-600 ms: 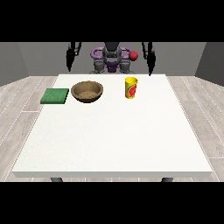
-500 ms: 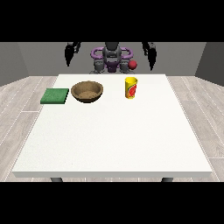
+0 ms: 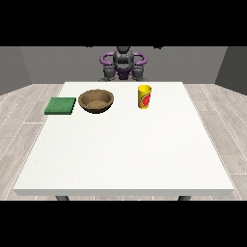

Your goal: Pick the cup and pour the ball into the bowl, then pick the bowl and place it on the pad

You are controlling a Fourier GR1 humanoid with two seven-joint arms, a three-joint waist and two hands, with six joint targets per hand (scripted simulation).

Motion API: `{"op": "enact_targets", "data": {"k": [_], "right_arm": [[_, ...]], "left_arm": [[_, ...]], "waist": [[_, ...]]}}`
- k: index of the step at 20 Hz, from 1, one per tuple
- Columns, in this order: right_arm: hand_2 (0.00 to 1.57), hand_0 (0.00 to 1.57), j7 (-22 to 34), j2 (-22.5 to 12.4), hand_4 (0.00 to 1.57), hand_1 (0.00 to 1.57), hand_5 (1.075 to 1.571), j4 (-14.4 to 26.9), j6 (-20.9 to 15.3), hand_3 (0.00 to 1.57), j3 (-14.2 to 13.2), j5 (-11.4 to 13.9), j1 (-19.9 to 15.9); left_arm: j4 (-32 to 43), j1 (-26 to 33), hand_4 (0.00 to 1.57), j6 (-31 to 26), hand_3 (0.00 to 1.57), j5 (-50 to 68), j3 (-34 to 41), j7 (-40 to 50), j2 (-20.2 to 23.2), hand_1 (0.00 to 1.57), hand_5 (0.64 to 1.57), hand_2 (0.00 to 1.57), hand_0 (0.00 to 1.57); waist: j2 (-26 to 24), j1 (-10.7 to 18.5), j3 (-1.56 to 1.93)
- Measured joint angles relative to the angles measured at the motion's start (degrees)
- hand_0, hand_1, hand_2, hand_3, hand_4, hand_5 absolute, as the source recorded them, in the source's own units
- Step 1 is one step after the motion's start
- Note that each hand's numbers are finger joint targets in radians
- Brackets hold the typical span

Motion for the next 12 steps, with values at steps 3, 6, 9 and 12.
{"op": "enact_targets", "data": {"k": [3, 6, 9, 12], "right_arm": [[0.00, 0.00, 4.7, 0.1, 0.79, 0.00, 1.548, -4.6, -1.1, 0.00, 0.0, -1.0, -0.2], [0.00, 0.00, 6.6, -0.6, 0.76, 0.00, 1.549, -8.7, -1.4, 0.00, -1.4, -2.3, -1.1], [0.00, 0.00, 5.9, -0.6, 0.72, 0.00, 1.540, -11.2, -1.5, 0.00, -1.4, -2.3, -3.0], [0.00, 0.00, 1.1, 0.3, 0.73, 0.00, 1.551, -10.0, -1.3, 0.22, -1.2, -1.6, -4.7]], "left_arm": [[-4.3, -2.2, 0.58, 4.0, 0.00, -0.7, -2.0, 5.7, -0.8, 0.00, 1.560, 0.00, 0.00], [-7.4, -4.4, 0.59, 6.3, 0.00, -2.5, -3.8, 7.0, -1.2, 0.00, 1.557, 0.00, 0.00], [-5.8, -7.4, 0.61, 7.3, 0.00, -3.9, -3.4, 3.7, -1.2, 0.00, 1.555, 0.00, 0.00], [-3.9, -10.2, 0.58, 7.6, 0.00, -4.7, -3.4, -0.9, -1.3, 0.00, 1.537, 0.00, 0.00]], "waist": [[0.1, -0.2, 0.12], [3.9, -0.2, 0.18], [9.2, -1.7, 0.19], [15.5, -1.5, 0.20]]}}
